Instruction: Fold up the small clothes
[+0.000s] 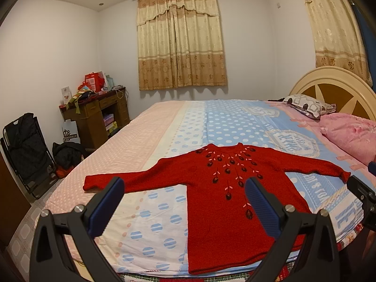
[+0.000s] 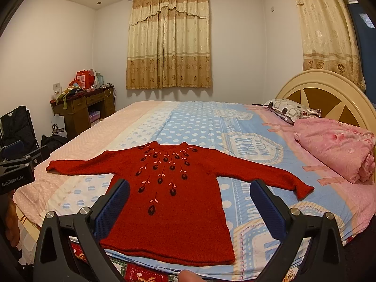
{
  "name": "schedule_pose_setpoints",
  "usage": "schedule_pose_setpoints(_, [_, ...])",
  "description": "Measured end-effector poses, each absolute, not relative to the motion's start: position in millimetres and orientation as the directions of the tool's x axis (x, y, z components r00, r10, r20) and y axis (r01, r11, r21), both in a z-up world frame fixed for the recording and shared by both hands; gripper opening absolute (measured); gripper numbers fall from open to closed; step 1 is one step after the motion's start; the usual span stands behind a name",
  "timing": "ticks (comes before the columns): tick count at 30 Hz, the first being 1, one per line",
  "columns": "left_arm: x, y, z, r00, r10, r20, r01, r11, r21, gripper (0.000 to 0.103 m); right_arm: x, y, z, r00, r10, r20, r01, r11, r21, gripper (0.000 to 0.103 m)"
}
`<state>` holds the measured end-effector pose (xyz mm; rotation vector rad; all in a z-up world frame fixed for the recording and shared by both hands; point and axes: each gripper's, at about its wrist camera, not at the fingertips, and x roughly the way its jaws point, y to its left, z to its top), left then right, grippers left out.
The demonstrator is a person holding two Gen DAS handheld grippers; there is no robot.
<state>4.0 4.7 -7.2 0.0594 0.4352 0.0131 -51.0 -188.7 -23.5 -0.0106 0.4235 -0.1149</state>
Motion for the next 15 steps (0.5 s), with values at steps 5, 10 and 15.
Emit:
schedule_pose_setpoints(5, [4.8,5.4,-8.9,0.906,0.025,-0.423,0.001,0.998,0.06,0.103,-50.9,-187.9,-24.7,0.903,-0.114,-0.413,0.109,0.993,-0.035,0.102])
schedule_pose_setpoints(10, [5.3,5.3,-9.5,0.906,0.025,-0.424,0.0,0.998,0.058,0.103,-50.6,-187.6,-24.4,0.903,-0.114,-0.414,0.109,0.993,-0.036,0.102])
schedule_pose_setpoints(15, [5.1,5.6,-10.2,0.905,0.025,-0.424,-0.001,0.998,0.058,0.103,-49.0,-187.3,-24.7,0.9,-0.114,-0.421,0.107,0.993,-0.039,0.102])
